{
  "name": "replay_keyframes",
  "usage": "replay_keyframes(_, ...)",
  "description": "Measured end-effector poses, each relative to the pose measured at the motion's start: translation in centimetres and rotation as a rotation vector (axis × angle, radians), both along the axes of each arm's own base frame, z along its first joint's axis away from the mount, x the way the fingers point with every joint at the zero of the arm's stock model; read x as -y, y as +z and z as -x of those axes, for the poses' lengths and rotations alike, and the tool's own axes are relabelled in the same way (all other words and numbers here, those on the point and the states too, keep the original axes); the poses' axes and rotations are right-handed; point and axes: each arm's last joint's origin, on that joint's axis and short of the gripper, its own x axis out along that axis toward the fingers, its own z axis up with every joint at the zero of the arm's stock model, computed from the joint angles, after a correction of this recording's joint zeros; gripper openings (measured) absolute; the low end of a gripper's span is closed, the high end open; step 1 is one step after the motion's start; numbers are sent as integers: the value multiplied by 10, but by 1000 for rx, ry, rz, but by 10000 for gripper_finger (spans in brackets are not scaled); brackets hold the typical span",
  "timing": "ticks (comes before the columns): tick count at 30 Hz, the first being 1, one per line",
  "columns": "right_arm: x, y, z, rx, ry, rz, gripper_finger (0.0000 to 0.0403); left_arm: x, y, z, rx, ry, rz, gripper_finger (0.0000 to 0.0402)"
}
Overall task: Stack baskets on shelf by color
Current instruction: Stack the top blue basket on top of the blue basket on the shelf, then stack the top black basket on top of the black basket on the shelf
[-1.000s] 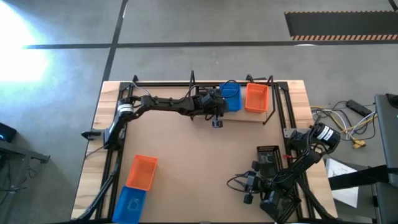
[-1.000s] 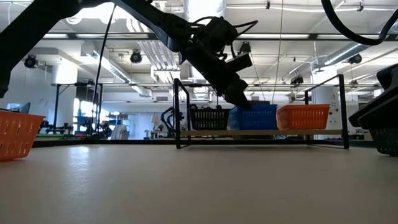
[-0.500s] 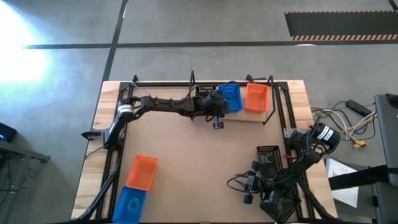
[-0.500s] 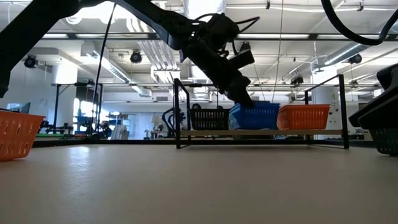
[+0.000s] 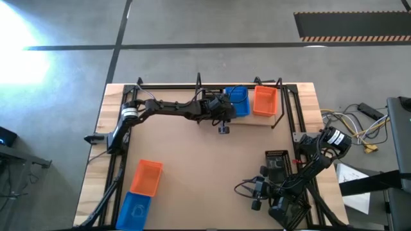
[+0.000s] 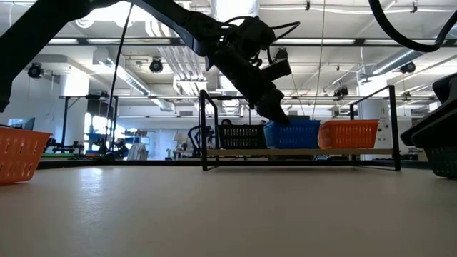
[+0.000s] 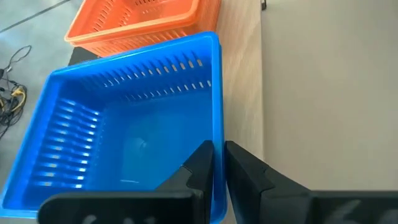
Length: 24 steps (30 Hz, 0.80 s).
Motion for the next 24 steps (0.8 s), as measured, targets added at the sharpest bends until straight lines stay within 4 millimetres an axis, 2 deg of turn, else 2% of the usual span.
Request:
replay_keyframes(7,0,0,0,2,-1,1,91,3,17,4,39,-29,15,37)
replay_keyframes(14,0,4,0,14,-2,14,91,9,44,17,61,-35,17,112)
replay_keyframes(19,0,8,1,18,4,13,91,13,53,25,41,-35,27,157)
replay_keyframes(22,-5,18,1,29,28,12,91,24,57,32,1,-13,59,163)
replay_keyframes(24,-9,28,1,39,58,21,91,38,60,39,-33,-24,65,164)
